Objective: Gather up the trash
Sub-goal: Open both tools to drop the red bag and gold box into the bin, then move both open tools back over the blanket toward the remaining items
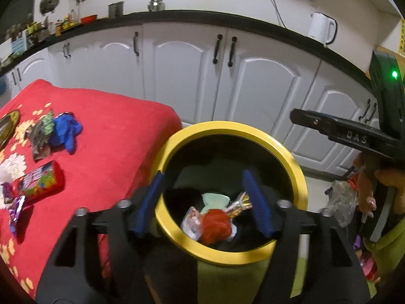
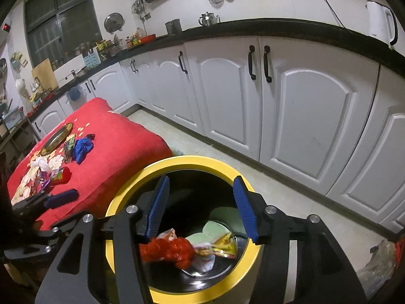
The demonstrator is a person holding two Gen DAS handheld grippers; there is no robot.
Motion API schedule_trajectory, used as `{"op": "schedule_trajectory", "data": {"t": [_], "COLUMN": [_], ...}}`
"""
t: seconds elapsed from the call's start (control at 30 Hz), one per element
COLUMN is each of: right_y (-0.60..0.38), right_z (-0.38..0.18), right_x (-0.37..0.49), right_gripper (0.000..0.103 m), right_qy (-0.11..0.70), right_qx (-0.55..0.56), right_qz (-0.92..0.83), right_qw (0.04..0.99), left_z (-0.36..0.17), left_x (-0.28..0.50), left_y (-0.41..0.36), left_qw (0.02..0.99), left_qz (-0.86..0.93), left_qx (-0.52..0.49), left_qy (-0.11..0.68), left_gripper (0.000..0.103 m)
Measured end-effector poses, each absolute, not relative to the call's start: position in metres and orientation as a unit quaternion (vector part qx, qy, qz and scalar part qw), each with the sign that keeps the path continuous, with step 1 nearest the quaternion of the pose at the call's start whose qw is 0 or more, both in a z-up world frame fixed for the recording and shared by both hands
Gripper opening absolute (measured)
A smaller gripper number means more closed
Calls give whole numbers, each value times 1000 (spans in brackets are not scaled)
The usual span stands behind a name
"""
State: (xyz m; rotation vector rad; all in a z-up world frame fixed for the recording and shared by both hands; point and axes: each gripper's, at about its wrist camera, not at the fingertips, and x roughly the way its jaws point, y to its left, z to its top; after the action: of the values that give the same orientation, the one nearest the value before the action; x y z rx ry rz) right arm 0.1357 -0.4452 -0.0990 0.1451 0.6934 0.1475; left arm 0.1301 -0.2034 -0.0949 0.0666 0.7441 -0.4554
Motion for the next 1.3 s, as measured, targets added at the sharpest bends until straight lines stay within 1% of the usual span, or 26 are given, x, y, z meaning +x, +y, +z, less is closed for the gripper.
{"op": "schedule_trajectory", "data": {"t": [0.07,0.1,0.13,0.17,0.2,0.37,0.8,1.3], "right_y": [-444,-442,-440,-437,-435,-419,-372,-299], "right_z": [-97,-96,-94,-91,-89,-76,-53,-35], "right_x": [134,133,132,131,130,123,113,114], "right_gripper": [59,60,61,63,63,68,69,71], "right_qy": [333,330,327,322,319,298,278,269], "right_qx": [73,72,70,67,66,51,35,7], "right_qz": [73,73,73,73,76,90,136,205], "right_qw": [937,938,940,941,942,949,950,941], "left_z": [-91,-88,-86,-83,-80,-68,-37,-14], "left_x": [128,127,125,124,123,116,101,95], "left_y": [-195,-192,-188,-184,-181,-163,-111,-38], "left_qw": [910,912,915,918,921,933,957,968], "left_qz": [-212,-207,-201,-195,-189,-165,-106,-39], "left_qx": [22,18,15,13,11,-5,-33,-71], "left_qy": [356,353,349,344,340,319,268,236], "left_gripper": [77,80,87,91,92,92,92,92]}}
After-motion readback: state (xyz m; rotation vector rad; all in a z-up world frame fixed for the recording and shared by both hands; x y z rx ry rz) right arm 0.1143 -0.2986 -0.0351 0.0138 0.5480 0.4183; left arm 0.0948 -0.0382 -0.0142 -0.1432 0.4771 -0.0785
